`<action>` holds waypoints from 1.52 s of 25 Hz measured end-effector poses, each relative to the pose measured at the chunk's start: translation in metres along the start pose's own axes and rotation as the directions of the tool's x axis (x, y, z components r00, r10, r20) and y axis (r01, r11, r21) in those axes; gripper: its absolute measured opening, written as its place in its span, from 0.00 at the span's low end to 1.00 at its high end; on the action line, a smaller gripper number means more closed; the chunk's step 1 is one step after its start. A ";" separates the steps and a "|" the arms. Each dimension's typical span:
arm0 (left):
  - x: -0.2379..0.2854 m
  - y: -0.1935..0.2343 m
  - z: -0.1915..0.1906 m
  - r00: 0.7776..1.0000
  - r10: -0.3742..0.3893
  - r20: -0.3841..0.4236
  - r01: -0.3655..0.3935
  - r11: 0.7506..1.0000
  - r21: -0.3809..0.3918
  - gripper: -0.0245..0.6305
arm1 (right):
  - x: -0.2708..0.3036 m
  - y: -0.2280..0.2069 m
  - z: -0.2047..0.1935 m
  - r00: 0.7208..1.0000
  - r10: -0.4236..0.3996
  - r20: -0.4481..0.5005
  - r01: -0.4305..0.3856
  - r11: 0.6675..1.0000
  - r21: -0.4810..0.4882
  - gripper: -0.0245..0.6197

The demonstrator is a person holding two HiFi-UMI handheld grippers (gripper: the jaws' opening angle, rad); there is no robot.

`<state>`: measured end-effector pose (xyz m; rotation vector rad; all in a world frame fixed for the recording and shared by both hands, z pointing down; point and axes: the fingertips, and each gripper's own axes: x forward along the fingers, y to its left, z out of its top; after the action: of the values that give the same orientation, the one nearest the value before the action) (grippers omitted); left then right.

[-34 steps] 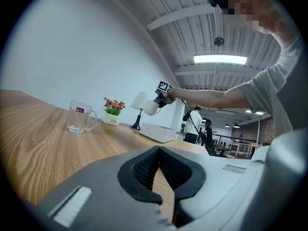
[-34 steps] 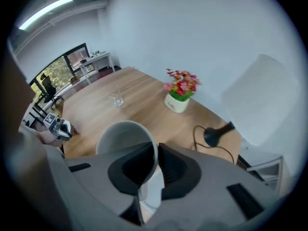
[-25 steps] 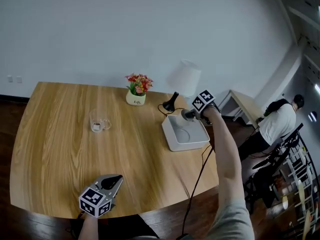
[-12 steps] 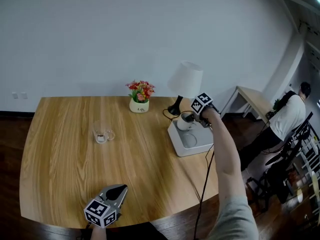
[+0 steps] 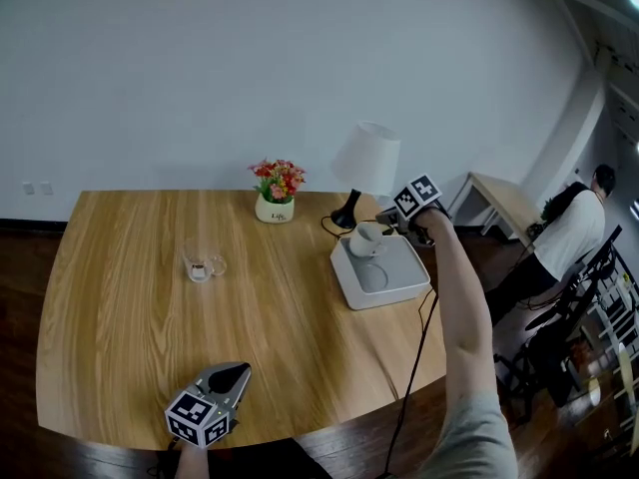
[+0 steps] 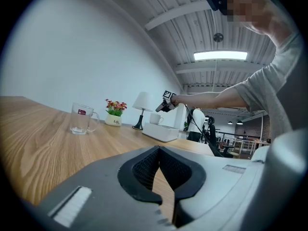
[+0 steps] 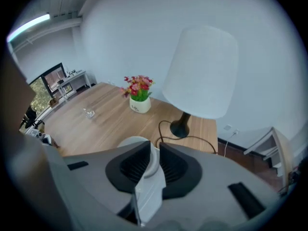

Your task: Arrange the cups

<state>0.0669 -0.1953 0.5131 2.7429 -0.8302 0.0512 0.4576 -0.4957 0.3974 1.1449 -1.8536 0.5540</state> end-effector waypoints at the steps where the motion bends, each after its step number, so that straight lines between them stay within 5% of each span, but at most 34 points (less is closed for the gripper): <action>1: 0.000 -0.001 0.000 1.000 0.002 0.000 -0.002 1.000 0.000 0.05 | -0.009 0.009 0.011 0.999 0.010 0.035 -0.009 1.000 -0.026 0.15; 5: 0.006 -0.002 0.001 1.000 0.000 -0.001 0.000 1.000 0.007 0.05 | -0.039 0.082 0.056 0.971 0.144 0.189 -0.111 0.978 -0.177 0.15; 8: 0.008 -0.002 0.002 1.000 -0.011 0.001 0.011 1.000 0.003 0.05 | -0.044 0.154 0.081 0.937 0.246 0.247 -0.159 0.932 -0.327 0.15; 15: -0.007 0.003 0.008 0.998 -0.031 0.059 0.038 0.992 -0.119 0.05 | 0.029 0.308 0.108 0.905 0.407 0.121 -0.301 0.816 -0.493 0.17; 18: -0.003 -0.002 0.004 0.999 -0.021 0.028 0.023 0.997 -0.070 0.05 | 0.069 0.354 0.117 0.890 0.449 0.074 -0.360 0.794 -0.490 0.38; 21: -0.001 -0.006 -0.002 1.000 -0.009 -0.003 0.009 1.000 -0.011 0.05 | 0.106 0.382 0.127 0.900 0.435 0.023 -0.368 0.789 -0.492 0.38; 25: -0.002 -0.007 0.000 0.999 -0.040 0.007 0.040 0.998 -0.045 0.05 | 0.148 0.389 0.143 0.940 0.341 -0.032 -0.310 0.808 -0.501 0.33; 36: 0.001 -0.011 -0.001 0.999 -0.047 -0.010 0.047 0.999 -0.018 0.05 | 0.197 0.398 0.152 0.941 0.275 -0.196 -0.337 0.806 -0.487 0.24; 38: 0.001 -0.011 -0.001 0.999 -0.046 -0.012 0.046 0.999 -0.017 0.05 | 0.205 0.395 0.149 0.947 0.230 -0.225 -0.315 0.808 -0.499 0.17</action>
<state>0.0735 -0.1868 0.5109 2.7417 -0.7603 0.0516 0.0043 -0.5150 0.5189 0.4533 -1.8812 0.2442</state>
